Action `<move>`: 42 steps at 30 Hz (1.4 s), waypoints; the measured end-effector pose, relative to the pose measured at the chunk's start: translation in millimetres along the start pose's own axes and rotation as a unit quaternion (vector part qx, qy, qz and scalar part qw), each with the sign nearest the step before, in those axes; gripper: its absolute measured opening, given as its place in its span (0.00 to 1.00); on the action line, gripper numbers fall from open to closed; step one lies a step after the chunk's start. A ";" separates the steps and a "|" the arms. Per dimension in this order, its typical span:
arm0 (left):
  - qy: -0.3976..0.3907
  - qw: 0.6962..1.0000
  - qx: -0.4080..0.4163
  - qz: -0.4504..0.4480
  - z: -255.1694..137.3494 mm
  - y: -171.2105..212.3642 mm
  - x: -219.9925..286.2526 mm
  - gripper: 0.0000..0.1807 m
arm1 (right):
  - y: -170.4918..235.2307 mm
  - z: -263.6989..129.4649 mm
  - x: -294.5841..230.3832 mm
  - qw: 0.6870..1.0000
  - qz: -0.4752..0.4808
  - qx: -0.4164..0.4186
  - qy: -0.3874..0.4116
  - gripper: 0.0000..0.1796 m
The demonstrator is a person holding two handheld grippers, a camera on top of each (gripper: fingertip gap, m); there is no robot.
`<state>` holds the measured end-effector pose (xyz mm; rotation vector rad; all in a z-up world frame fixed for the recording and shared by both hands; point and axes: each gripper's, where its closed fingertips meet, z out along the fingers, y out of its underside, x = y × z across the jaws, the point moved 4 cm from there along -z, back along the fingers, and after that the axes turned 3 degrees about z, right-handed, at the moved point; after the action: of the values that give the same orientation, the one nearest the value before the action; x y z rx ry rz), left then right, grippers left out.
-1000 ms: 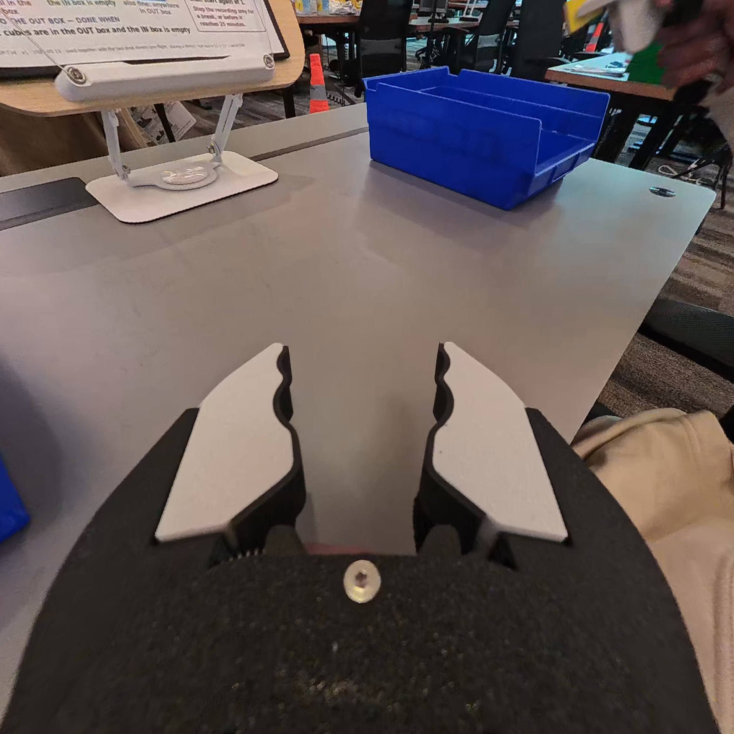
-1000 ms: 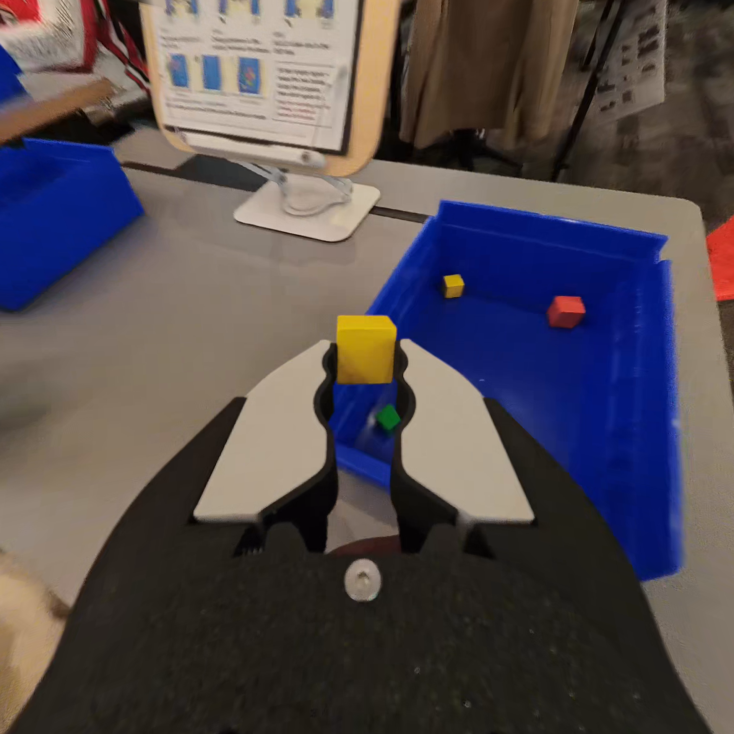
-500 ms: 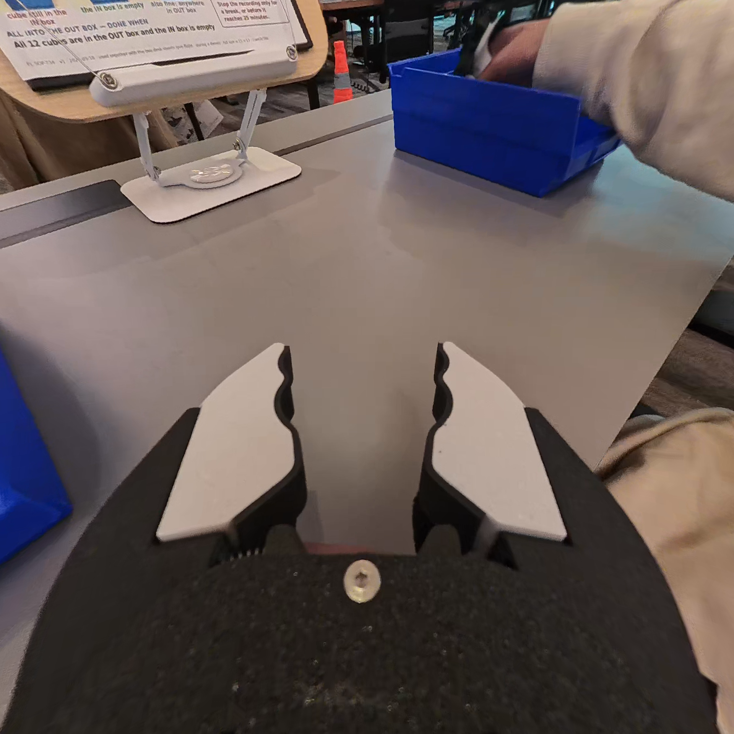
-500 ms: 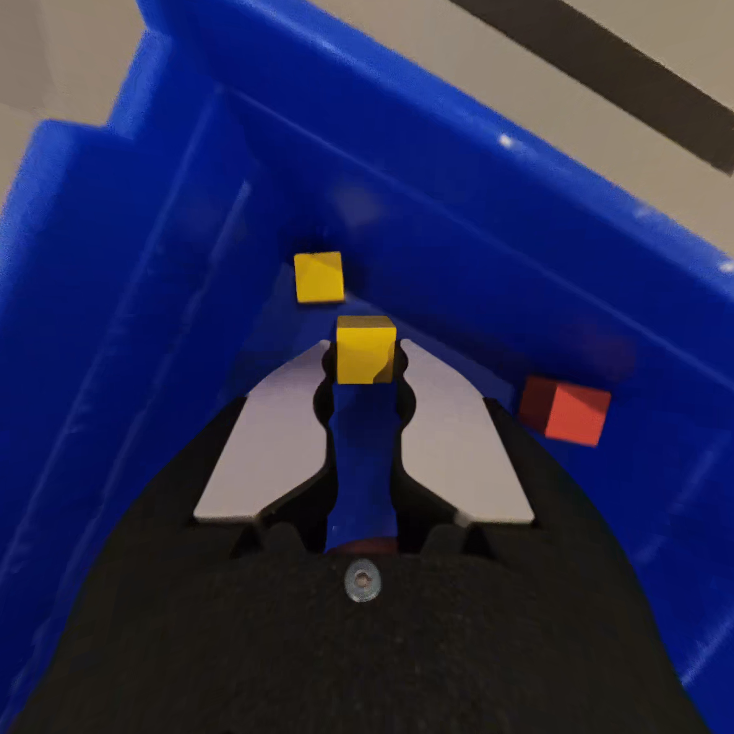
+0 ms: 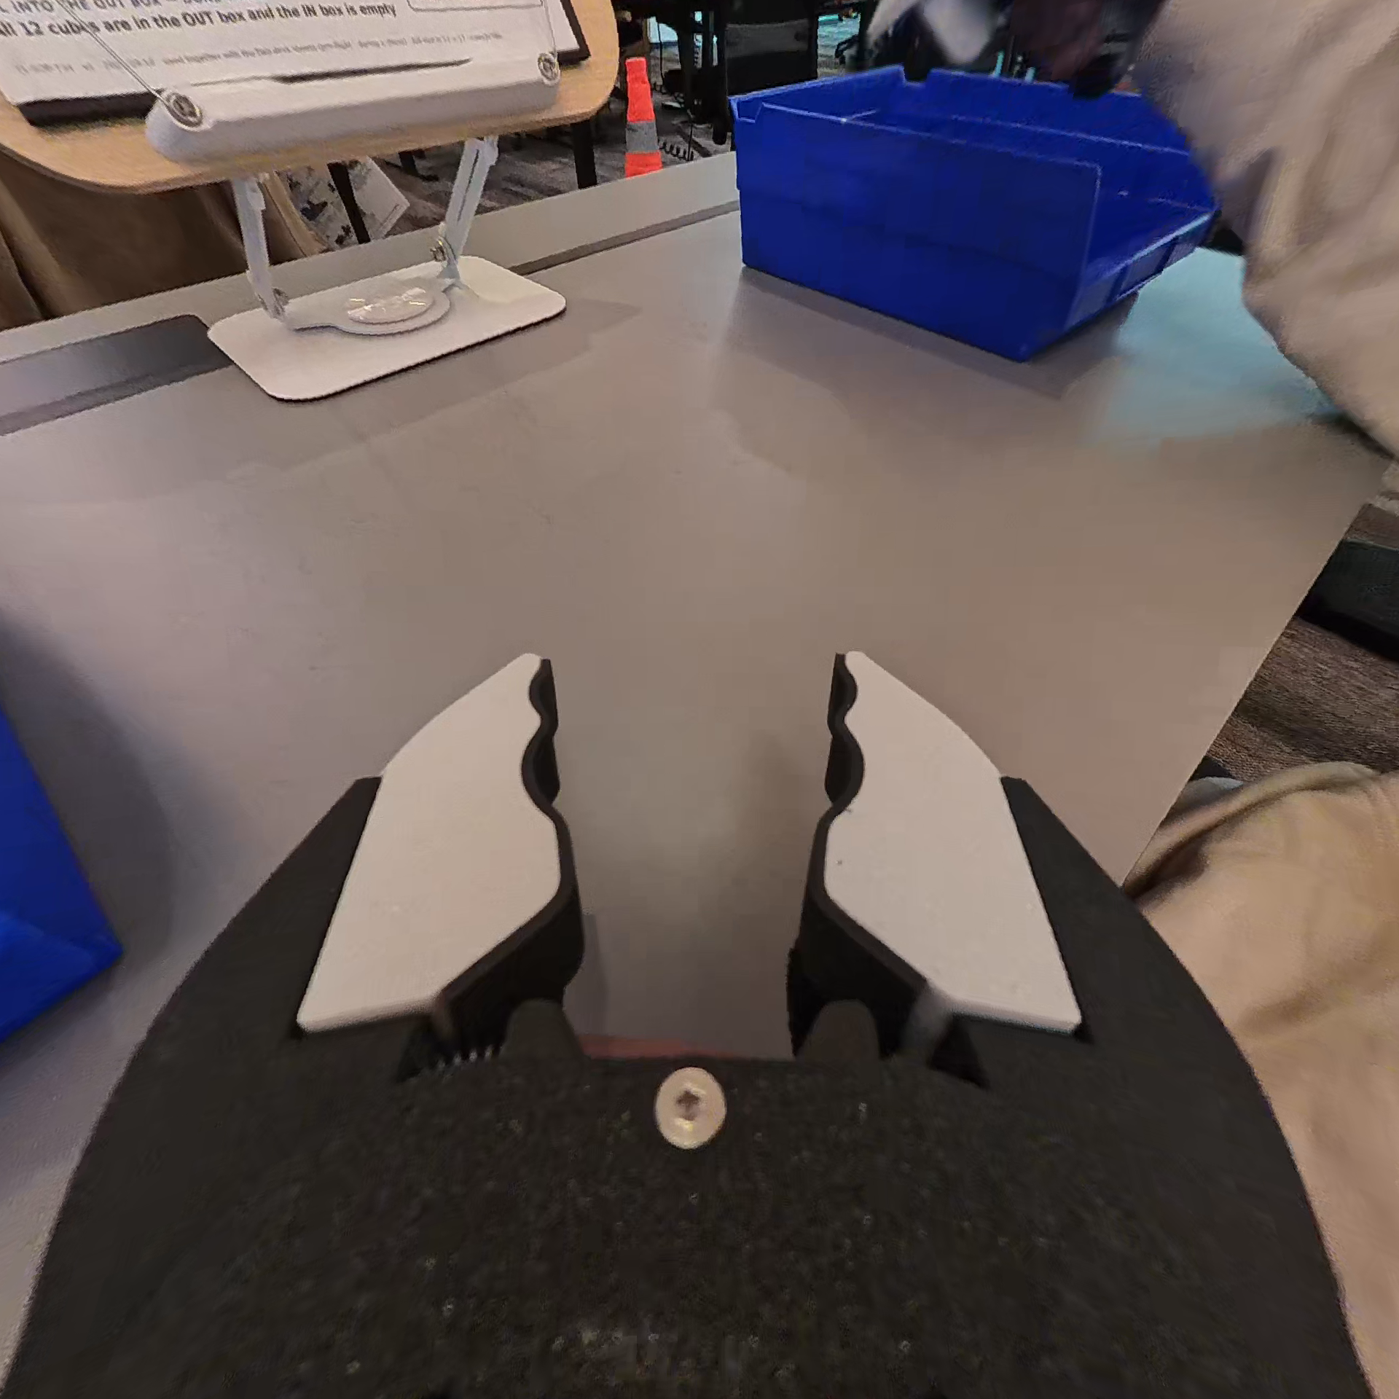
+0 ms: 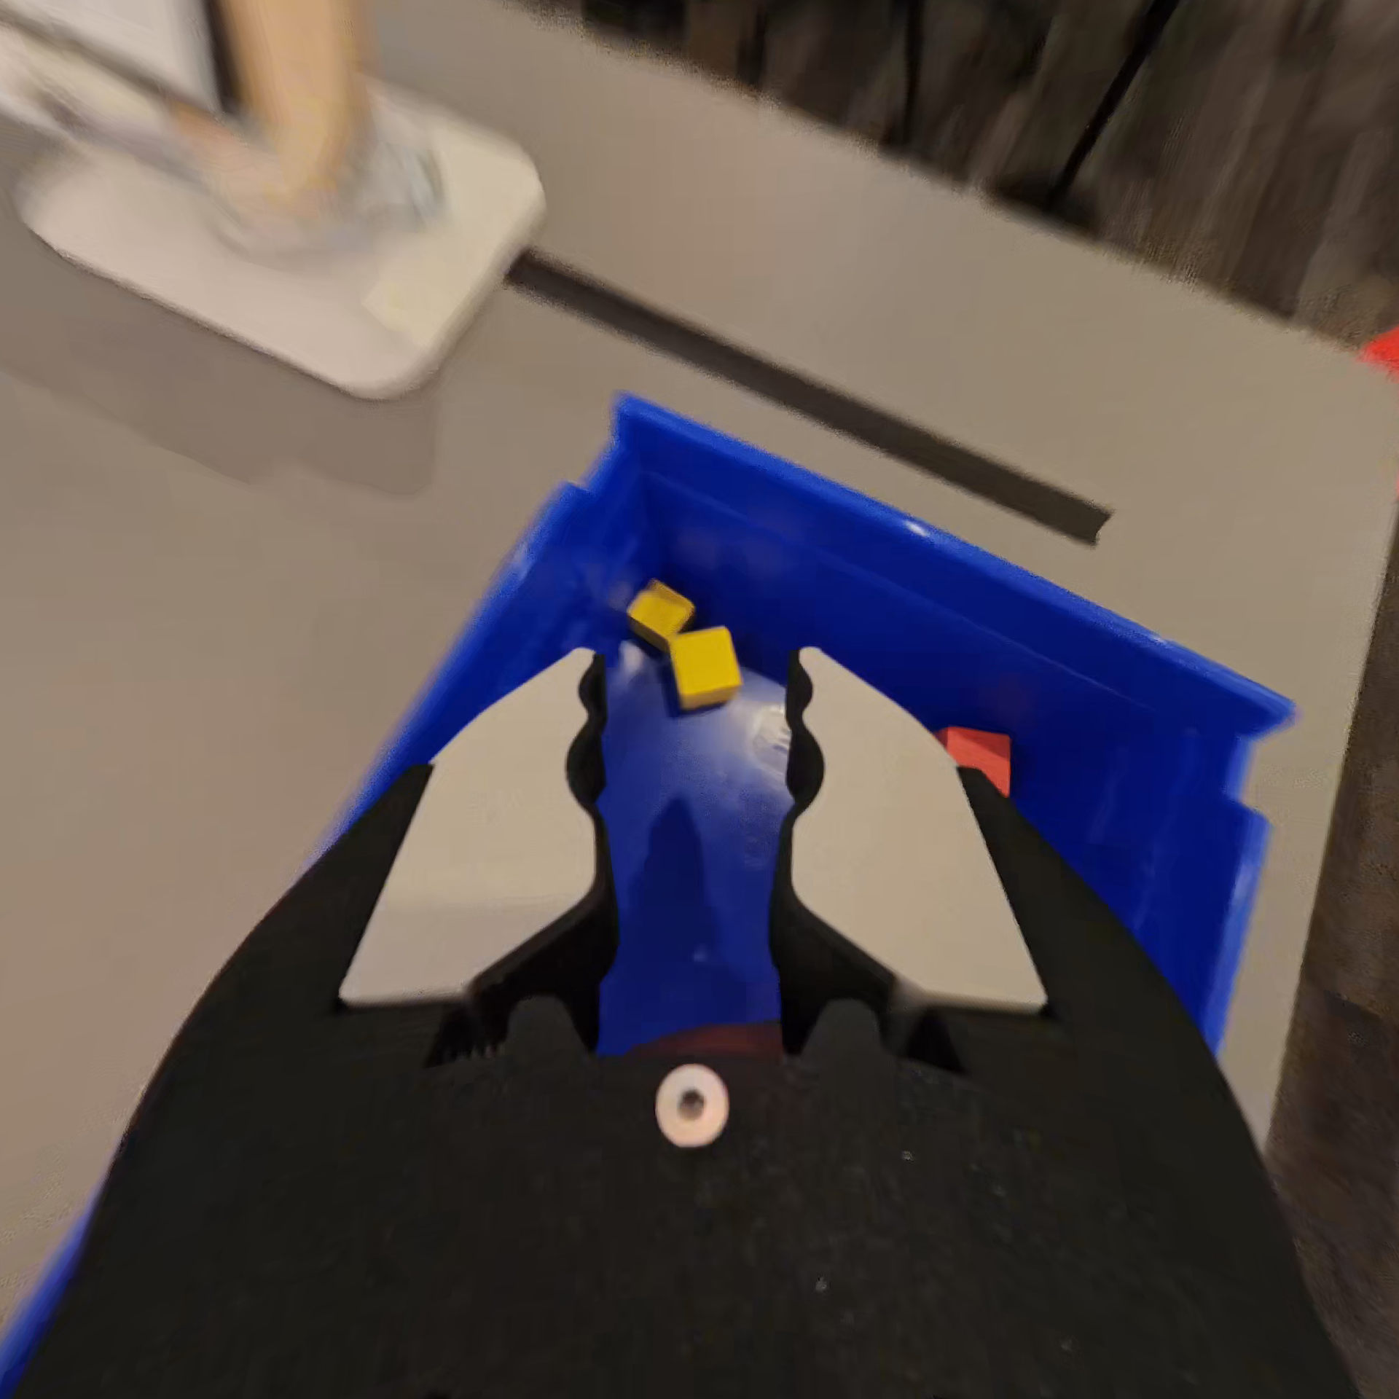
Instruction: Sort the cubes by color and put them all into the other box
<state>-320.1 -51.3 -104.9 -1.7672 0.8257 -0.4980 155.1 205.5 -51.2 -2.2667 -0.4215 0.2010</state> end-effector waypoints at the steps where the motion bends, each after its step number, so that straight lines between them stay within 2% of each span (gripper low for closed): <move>1: -0.003 1.000 0.003 0.000 -0.8 -1.7 -0.1 0.38 | -5.3 -29.1 -11.8 0.998 0.020 0.063 -0.008 0.25; 3: -0.016 1.000 0.008 -0.003 -2.0 -5.0 -2.0 0.38 | -3.6 -87.6 -54.3 0.974 0.072 0.203 -0.068 0.24; 5: -0.026 1.000 0.009 -0.011 -2.8 -7.6 -3.5 0.38 | 20.9 -129.4 -116.8 0.935 0.101 0.302 -0.156 0.21; 9: -0.046 0.998 0.004 -0.032 -6.4 -7.9 -6.5 0.37 | 105.0 -135.0 -240.8 0.906 0.123 0.305 -0.266 0.21; 12: -0.044 0.998 -0.002 -0.036 -8.1 -6.5 -4.6 0.37 | 134.1 -136.3 -293.9 0.913 0.069 0.278 -0.291 0.21; 16: -0.023 0.998 -0.027 -0.045 -3.7 1.9 1.1 0.37 | 153.6 -122.6 -315.9 0.934 0.021 0.244 -0.259 0.19; 22: 0.001 0.998 -0.044 -0.053 -1.8 7.5 6.6 0.38 | 157.6 -113.2 -319.1 0.939 0.015 0.234 -0.250 0.17; 27: -0.007 0.998 -0.024 -0.063 -20.5 -5.3 -5.7 0.38 | 161.1 -106.2 -321.0 0.941 0.019 0.219 -0.258 0.17; 31: -0.070 0.995 -0.001 -0.065 -55.0 -36.0 -63.1 0.38 | 161.6 -102.3 -320.8 0.940 0.027 0.209 -0.267 0.17; 35: -0.147 0.982 -0.086 -0.087 -73.6 -61.5 -148.8 0.40 | 159.7 -99.5 -317.5 0.936 0.052 0.202 -0.284 0.16; 39: -0.221 0.955 -0.161 -0.114 -61.2 -73.0 -239.8 0.40 | 159.4 -99.5 -314.6 0.935 0.059 0.197 -0.290 0.15; 42: -0.242 0.934 -0.217 -0.149 -34.6 -58.8 -287.0 0.39 | 158.4 -101.3 -313.6 0.936 0.052 0.202 -0.284 0.15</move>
<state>-519.5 149.1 -20.5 -2.3149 0.3273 -0.0507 -71.8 -77.2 -99.6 -1.7948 -0.5013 0.9259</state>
